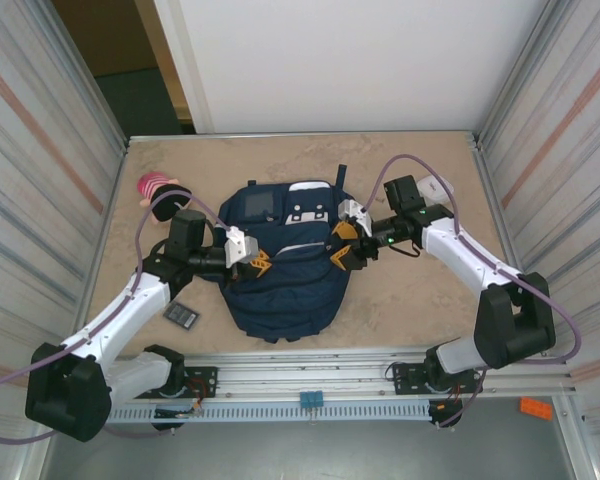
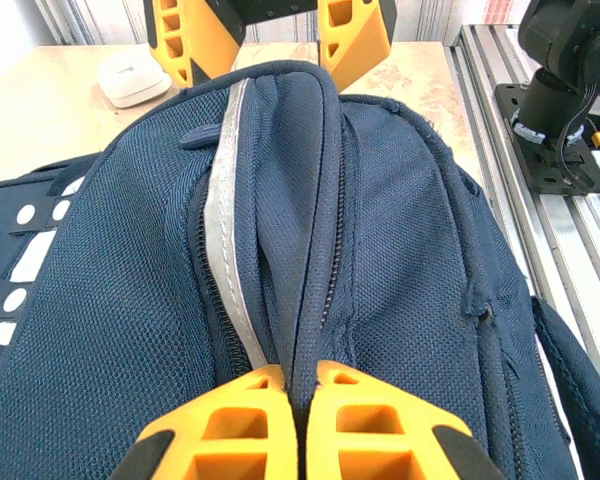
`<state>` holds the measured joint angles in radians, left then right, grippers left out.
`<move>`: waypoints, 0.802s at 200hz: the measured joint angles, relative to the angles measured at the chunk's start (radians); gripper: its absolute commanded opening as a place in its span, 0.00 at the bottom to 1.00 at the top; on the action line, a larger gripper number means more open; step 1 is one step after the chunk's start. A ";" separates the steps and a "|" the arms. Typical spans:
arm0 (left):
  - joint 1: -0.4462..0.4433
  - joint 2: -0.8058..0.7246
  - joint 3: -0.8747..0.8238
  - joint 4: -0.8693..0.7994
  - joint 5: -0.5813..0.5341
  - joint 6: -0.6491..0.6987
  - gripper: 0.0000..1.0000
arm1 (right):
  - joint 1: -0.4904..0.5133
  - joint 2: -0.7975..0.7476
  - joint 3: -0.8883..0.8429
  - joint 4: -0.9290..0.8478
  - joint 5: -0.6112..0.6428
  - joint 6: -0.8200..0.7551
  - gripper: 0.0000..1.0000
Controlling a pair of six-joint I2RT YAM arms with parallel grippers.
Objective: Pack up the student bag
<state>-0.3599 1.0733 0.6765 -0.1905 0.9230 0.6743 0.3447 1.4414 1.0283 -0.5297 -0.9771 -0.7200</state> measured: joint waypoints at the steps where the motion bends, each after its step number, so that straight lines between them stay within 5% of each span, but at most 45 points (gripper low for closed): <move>1: 0.000 0.000 0.000 0.000 0.000 0.000 0.00 | 0.001 0.001 0.000 0.000 0.000 0.000 0.68; 92: 0.000 0.000 0.000 0.002 -0.004 -0.001 0.00 | 0.011 0.026 0.036 -0.104 0.003 -0.001 0.35; 160: 0.000 0.000 0.000 0.003 -0.004 -0.001 0.00 | 0.010 0.026 0.043 -0.129 -0.018 0.002 0.36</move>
<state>-0.3603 1.0733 0.6765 -0.1871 0.9192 0.6735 0.3550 1.4677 1.0718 -0.6590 -0.9947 -0.7181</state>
